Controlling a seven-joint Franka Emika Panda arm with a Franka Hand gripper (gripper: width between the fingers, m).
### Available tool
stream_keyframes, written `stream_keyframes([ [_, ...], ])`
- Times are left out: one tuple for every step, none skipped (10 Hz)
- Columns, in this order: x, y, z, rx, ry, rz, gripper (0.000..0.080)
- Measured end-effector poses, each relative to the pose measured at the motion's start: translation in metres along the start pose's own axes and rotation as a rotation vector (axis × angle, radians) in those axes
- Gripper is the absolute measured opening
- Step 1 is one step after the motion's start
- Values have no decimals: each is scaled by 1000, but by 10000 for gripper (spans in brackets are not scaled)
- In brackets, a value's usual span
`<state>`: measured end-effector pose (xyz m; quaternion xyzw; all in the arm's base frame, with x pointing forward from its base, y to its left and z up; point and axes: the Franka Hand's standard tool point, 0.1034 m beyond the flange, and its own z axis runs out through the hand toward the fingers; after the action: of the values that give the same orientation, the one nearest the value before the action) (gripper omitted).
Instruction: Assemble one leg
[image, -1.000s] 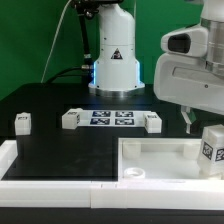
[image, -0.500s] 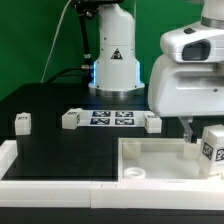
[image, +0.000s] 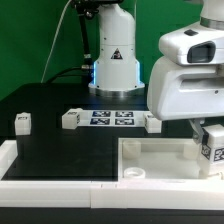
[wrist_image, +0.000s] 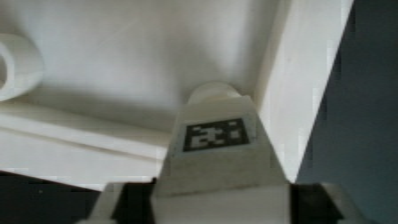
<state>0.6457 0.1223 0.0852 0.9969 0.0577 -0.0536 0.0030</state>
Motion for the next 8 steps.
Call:
stream_keyframes([
  [0,-1,0,0,0,165,290],
  [0,-1,0,0,0,298,290],
  [0,0,0,9,-3,509,290],
  [0,1,1,16,-7,682,290],
  [0,1,1,22,-13,860,290],
  [0,2,1,29,-23,1121,291],
  [0,2,2,35,-30,1265,291],
  [0,3,2,41,-40,1412,291],
])
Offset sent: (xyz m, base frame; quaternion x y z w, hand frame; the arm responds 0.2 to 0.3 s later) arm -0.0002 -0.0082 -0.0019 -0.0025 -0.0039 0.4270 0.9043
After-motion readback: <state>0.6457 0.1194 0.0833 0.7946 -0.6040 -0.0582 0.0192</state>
